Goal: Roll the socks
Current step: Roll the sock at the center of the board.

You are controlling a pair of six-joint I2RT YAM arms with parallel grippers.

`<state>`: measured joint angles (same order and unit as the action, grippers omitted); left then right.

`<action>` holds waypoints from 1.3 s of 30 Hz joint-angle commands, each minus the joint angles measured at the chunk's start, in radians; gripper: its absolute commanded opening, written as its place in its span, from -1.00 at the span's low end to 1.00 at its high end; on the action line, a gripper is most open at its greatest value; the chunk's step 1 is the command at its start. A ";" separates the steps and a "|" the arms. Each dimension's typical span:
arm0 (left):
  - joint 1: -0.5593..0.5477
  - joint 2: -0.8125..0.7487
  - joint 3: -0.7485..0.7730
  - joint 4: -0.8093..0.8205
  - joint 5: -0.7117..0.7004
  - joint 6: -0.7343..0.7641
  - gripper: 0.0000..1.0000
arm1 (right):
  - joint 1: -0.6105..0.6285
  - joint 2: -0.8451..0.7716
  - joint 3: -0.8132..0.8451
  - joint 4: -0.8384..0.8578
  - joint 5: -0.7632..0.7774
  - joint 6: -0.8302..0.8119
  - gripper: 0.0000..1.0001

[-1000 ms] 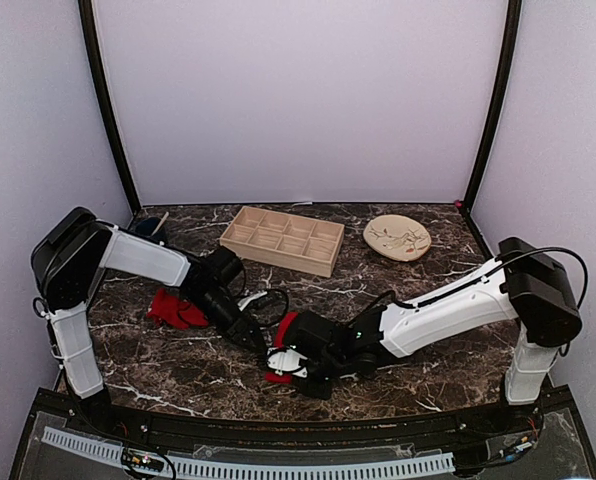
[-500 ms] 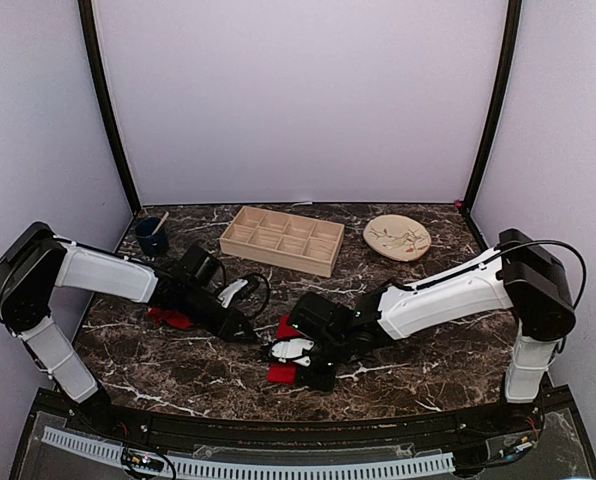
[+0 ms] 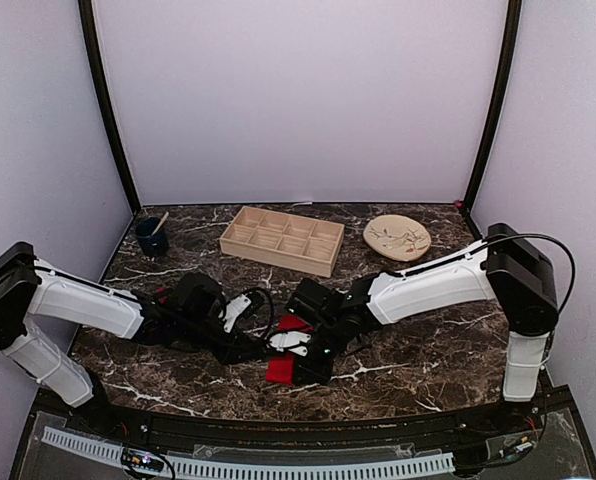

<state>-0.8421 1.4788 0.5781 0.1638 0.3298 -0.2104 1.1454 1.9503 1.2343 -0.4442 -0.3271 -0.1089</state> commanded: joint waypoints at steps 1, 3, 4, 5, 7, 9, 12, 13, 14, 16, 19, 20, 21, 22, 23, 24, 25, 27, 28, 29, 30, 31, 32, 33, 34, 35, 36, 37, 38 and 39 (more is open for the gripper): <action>-0.025 -0.061 -0.054 0.099 -0.054 -0.017 -0.52 | -0.012 0.042 0.015 -0.057 -0.059 0.016 -0.89; -0.035 -0.080 -0.074 0.119 -0.055 -0.016 -0.53 | -0.017 0.045 0.022 -0.061 -0.070 0.018 -0.89; -0.044 -0.091 -0.083 0.127 -0.055 -0.011 -0.53 | -0.021 0.047 0.025 -0.064 -0.077 0.018 -0.89; -0.055 -0.103 -0.092 0.131 -0.060 -0.003 -0.53 | -0.024 0.050 0.028 -0.067 -0.086 0.018 -0.89; -0.079 -0.124 -0.101 0.135 -0.067 0.014 -0.53 | -0.031 0.057 0.035 -0.076 -0.098 0.018 -0.89; -0.106 -0.139 -0.107 0.129 -0.080 0.033 -0.53 | -0.039 0.065 0.044 -0.088 -0.115 0.016 -0.89; -0.151 -0.155 -0.115 0.113 -0.107 0.055 -0.52 | -0.049 0.077 0.060 -0.104 -0.139 0.015 -0.89; -0.165 -0.159 -0.120 0.108 -0.116 0.057 -0.52 | -0.052 0.080 0.064 -0.107 -0.152 0.017 -0.89; -0.178 -0.162 -0.123 0.104 -0.124 0.058 -0.52 | -0.055 0.082 0.067 -0.110 -0.161 0.019 -0.89; -0.200 -0.167 -0.128 0.095 -0.144 0.058 -0.52 | -0.061 0.086 0.075 -0.116 -0.175 0.021 -0.89; -0.234 -0.178 -0.136 0.088 -0.169 0.061 -0.52 | -0.068 0.091 0.083 -0.120 -0.191 0.026 -0.89; -0.241 -0.179 -0.137 0.086 -0.173 0.065 -0.52 | -0.070 0.092 0.087 -0.122 -0.198 0.027 -0.89; -0.249 -0.176 -0.134 0.081 -0.175 0.071 -0.52 | -0.071 0.095 0.091 -0.125 -0.203 0.027 -0.89; -0.254 -0.171 -0.128 0.076 -0.177 0.078 -0.51 | -0.072 0.098 0.096 -0.130 -0.208 0.026 -0.89; -0.261 -0.163 -0.121 0.067 -0.180 0.089 -0.51 | -0.073 0.102 0.100 -0.135 -0.211 0.025 -0.89; -0.267 -0.153 -0.112 0.060 -0.182 0.097 -0.49 | -0.073 0.106 0.105 -0.140 -0.213 0.024 -0.89; -0.272 -0.142 -0.102 0.053 -0.184 0.106 -0.47 | -0.073 0.109 0.108 -0.143 -0.218 0.022 -0.89; -0.282 -0.115 -0.080 0.039 -0.185 0.126 -0.43 | -0.073 0.113 0.109 -0.146 -0.224 0.024 -0.89; -0.287 -0.102 -0.069 0.032 -0.187 0.135 -0.42 | -0.074 0.113 0.109 -0.144 -0.227 0.024 -0.89; -0.289 -0.089 -0.058 0.027 -0.192 0.143 -0.41 | -0.075 0.113 0.109 -0.145 -0.229 0.026 -0.89; -0.292 -0.078 -0.043 0.021 -0.196 0.151 -0.40 | -0.075 0.113 0.108 -0.144 -0.232 0.026 -0.89; -0.295 -0.063 -0.033 0.013 -0.199 0.159 -0.39 | -0.075 0.112 0.107 -0.142 -0.233 0.027 -0.89; -0.298 -0.054 -0.024 0.009 -0.203 0.167 -0.38 | -0.076 0.112 0.106 -0.140 -0.235 0.029 -0.89; -0.301 -0.047 -0.015 0.005 -0.211 0.175 -0.38 | -0.076 0.113 0.106 -0.139 -0.238 0.029 -0.88; -0.304 -0.040 -0.007 0.000 -0.220 0.182 -0.37 | -0.076 0.114 0.106 -0.139 -0.239 0.027 -0.88; -0.306 -0.035 0.001 -0.007 -0.227 0.191 -0.36 | -0.076 0.115 0.106 -0.139 -0.240 0.028 -0.88; -0.308 -0.029 0.008 -0.013 -0.234 0.199 -0.36 | -0.076 0.116 0.106 -0.139 -0.242 0.026 -0.88; -0.309 -0.020 0.018 -0.024 -0.242 0.207 -0.36 | -0.077 0.117 0.106 -0.139 -0.244 0.025 -0.88; -0.309 -0.013 0.026 -0.032 -0.246 0.216 -0.35 | -0.078 0.117 0.106 -0.139 -0.245 0.025 -0.88; -0.310 -0.004 0.034 -0.040 -0.247 0.226 -0.35 | -0.078 0.118 0.106 -0.139 -0.246 0.023 -0.88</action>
<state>-1.1439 1.4532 0.5701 0.1753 0.1143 -0.0395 1.0729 2.0403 1.3315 -0.5583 -0.5640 -0.0875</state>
